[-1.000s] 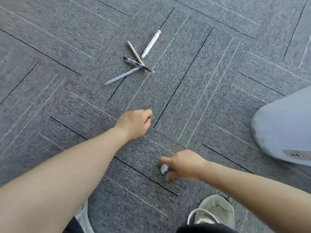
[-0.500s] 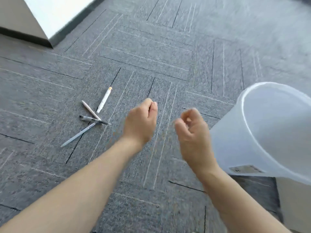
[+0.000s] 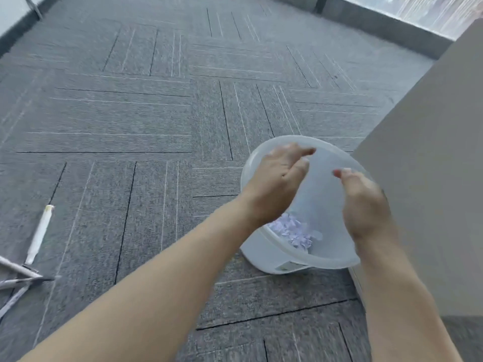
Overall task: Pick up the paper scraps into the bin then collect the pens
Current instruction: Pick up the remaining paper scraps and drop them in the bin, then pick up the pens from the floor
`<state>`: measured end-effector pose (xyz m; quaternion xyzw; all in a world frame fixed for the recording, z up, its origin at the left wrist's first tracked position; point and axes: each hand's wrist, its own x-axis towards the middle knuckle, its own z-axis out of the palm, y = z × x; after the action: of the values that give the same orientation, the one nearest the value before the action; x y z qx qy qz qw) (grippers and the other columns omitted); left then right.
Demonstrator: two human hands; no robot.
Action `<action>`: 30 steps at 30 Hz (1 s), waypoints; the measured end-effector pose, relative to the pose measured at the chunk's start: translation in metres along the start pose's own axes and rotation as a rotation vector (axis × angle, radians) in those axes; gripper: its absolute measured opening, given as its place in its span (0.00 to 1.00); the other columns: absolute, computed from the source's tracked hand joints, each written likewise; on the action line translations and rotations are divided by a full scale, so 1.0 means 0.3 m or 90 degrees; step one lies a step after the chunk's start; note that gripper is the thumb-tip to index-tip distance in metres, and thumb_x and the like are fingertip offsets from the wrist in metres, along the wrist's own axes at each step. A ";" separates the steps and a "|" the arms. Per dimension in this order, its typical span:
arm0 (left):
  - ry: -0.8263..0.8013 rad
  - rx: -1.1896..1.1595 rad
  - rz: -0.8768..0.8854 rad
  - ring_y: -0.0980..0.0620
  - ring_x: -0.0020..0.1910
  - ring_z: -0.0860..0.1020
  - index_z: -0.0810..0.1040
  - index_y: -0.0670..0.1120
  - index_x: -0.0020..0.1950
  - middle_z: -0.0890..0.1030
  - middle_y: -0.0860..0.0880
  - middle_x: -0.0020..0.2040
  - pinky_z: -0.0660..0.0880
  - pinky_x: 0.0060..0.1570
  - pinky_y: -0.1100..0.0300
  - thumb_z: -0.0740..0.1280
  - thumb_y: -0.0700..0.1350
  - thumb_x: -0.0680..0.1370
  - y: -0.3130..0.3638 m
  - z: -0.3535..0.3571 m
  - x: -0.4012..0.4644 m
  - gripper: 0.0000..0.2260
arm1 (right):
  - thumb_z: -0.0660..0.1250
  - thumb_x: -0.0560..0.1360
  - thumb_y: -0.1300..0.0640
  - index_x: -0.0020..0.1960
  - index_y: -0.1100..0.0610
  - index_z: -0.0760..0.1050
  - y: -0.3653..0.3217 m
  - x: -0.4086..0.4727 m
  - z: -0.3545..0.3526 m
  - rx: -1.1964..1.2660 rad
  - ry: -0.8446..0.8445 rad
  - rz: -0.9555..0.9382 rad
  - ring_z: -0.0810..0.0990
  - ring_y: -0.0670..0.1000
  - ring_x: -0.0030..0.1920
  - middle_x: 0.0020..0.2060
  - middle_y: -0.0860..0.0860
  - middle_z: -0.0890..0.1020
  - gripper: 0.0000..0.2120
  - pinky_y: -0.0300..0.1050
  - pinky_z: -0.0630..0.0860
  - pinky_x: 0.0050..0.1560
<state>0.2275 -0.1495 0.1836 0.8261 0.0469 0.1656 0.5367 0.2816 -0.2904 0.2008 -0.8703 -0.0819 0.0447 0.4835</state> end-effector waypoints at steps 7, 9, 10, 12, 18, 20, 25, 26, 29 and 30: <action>0.319 0.078 -0.117 0.58 0.50 0.76 0.78 0.48 0.52 0.79 0.54 0.49 0.72 0.49 0.62 0.54 0.46 0.80 -0.251 -0.330 -0.226 0.13 | 0.59 0.74 0.57 0.44 0.53 0.79 -0.239 -0.169 0.284 0.193 -0.131 -0.222 0.78 0.60 0.38 0.37 0.55 0.82 0.10 0.57 0.75 0.39; 0.329 0.231 -0.205 0.54 0.46 0.77 0.78 0.48 0.49 0.79 0.53 0.46 0.70 0.42 0.60 0.58 0.43 0.79 -0.389 -0.431 -0.379 0.10 | 0.61 0.75 0.58 0.44 0.53 0.79 -0.280 -0.249 0.467 0.133 -0.266 -0.270 0.78 0.55 0.33 0.33 0.52 0.81 0.08 0.54 0.75 0.34; 0.339 0.286 -0.264 0.51 0.46 0.76 0.78 0.47 0.49 0.79 0.51 0.47 0.70 0.41 0.59 0.59 0.41 0.79 -0.457 -0.481 -0.471 0.08 | 0.62 0.76 0.58 0.45 0.53 0.79 -0.283 -0.291 0.571 0.073 -0.339 -0.293 0.77 0.51 0.31 0.31 0.50 0.80 0.07 0.50 0.74 0.33; 0.367 0.378 -0.412 0.45 0.48 0.76 0.77 0.46 0.51 0.77 0.47 0.49 0.70 0.44 0.55 0.60 0.38 0.77 -0.579 -0.577 -0.677 0.08 | 0.60 0.78 0.57 0.50 0.53 0.79 -0.270 -0.383 0.791 -0.084 -0.483 -0.348 0.77 0.47 0.34 0.35 0.46 0.80 0.08 0.46 0.74 0.36; 0.296 0.576 -0.803 0.42 0.59 0.69 0.69 0.46 0.60 0.71 0.44 0.59 0.68 0.55 0.49 0.64 0.45 0.72 -0.745 -0.759 -1.161 0.17 | 0.59 0.76 0.62 0.71 0.49 0.65 -0.182 -0.600 1.356 -0.490 -0.703 -0.629 0.70 0.58 0.62 0.63 0.53 0.71 0.24 0.52 0.74 0.47; 0.204 0.615 -0.816 0.45 0.60 0.68 0.68 0.48 0.60 0.70 0.46 0.59 0.68 0.56 0.51 0.63 0.49 0.73 -0.781 -0.779 -1.235 0.16 | 0.60 0.76 0.63 0.71 0.52 0.65 -0.189 -0.637 1.483 -0.592 -0.640 -0.784 0.67 0.60 0.66 0.67 0.55 0.67 0.24 0.54 0.74 0.55; 0.126 0.674 -0.693 0.46 0.53 0.71 0.69 0.46 0.55 0.74 0.46 0.55 0.69 0.51 0.53 0.59 0.42 0.77 -0.838 -0.811 -1.275 0.07 | 0.62 0.77 0.54 0.66 0.53 0.69 -0.186 -0.626 1.663 -0.736 -0.557 -0.986 0.69 0.58 0.66 0.64 0.55 0.72 0.17 0.57 0.67 0.64; 0.146 0.658 -0.670 0.47 0.49 0.71 0.67 0.45 0.54 0.74 0.46 0.52 0.69 0.48 0.55 0.58 0.42 0.78 -0.840 -0.823 -1.282 0.05 | 0.62 0.77 0.53 0.64 0.53 0.70 -0.173 -0.618 1.677 -0.716 -0.542 -1.000 0.71 0.57 0.63 0.61 0.54 0.74 0.16 0.57 0.66 0.65; 0.283 0.547 -0.611 0.51 0.36 0.69 0.61 0.46 0.47 0.73 0.48 0.40 0.69 0.33 0.59 0.56 0.40 0.79 -0.834 -0.864 -1.296 0.03 | 0.57 0.80 0.57 0.56 0.54 0.71 -0.153 -0.612 1.694 -0.561 -0.563 -0.861 0.78 0.52 0.49 0.47 0.49 0.79 0.07 0.55 0.69 0.65; 0.315 0.512 -0.592 0.52 0.33 0.68 0.61 0.46 0.47 0.71 0.49 0.37 0.67 0.29 0.60 0.56 0.40 0.78 -0.836 -0.876 -1.287 0.04 | 0.55 0.81 0.59 0.52 0.55 0.70 -0.158 -0.616 1.704 -0.512 -0.580 -0.773 0.78 0.51 0.41 0.40 0.49 0.78 0.05 0.55 0.75 0.59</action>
<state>-0.1958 0.0860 -0.0319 0.7933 0.5787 0.0714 0.1752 0.0150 0.1264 -0.0294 -0.6783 -0.7292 0.0909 -0.0014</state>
